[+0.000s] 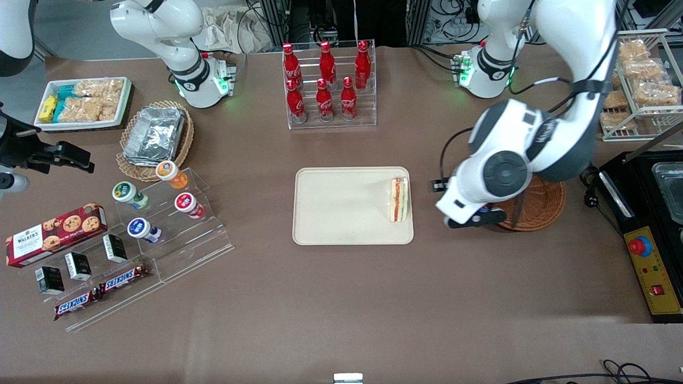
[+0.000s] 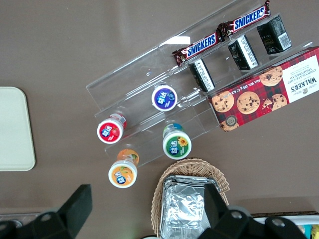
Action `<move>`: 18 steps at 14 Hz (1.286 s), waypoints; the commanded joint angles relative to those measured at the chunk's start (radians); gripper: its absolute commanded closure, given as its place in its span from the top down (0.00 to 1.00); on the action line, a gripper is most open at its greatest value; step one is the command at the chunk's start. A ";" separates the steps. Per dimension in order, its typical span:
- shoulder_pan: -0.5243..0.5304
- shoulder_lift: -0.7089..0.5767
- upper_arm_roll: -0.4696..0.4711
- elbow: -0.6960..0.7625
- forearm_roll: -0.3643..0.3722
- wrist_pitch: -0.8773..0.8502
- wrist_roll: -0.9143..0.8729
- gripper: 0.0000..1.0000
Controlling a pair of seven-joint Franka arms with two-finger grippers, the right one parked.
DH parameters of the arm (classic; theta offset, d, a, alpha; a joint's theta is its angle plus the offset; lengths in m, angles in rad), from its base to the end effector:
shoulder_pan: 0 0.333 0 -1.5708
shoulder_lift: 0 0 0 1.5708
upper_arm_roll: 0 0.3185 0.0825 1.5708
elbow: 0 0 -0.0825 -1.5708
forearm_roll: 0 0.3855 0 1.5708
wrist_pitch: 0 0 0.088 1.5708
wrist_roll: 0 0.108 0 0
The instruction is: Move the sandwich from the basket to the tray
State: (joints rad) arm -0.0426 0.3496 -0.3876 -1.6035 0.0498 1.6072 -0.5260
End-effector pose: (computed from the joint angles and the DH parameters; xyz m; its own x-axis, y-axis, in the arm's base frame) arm 0.5748 -0.2311 0.4189 0.9450 0.0955 -0.3128 0.0721 -0.9937 -0.0855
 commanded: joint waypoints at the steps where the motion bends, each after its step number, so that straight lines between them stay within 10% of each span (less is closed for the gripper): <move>1: 0.018 -0.125 0.080 -0.095 0.002 0.010 0.136 1.00; 9: 0.027 -0.323 0.314 -0.208 -0.016 0.143 0.498 1.00; 18: 0.145 -0.387 0.328 -0.087 -0.073 0.087 0.612 1.00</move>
State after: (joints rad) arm 0.0982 -0.0397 -0.0512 -1.7599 -0.0107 1.7498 0.0720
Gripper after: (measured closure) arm 0.000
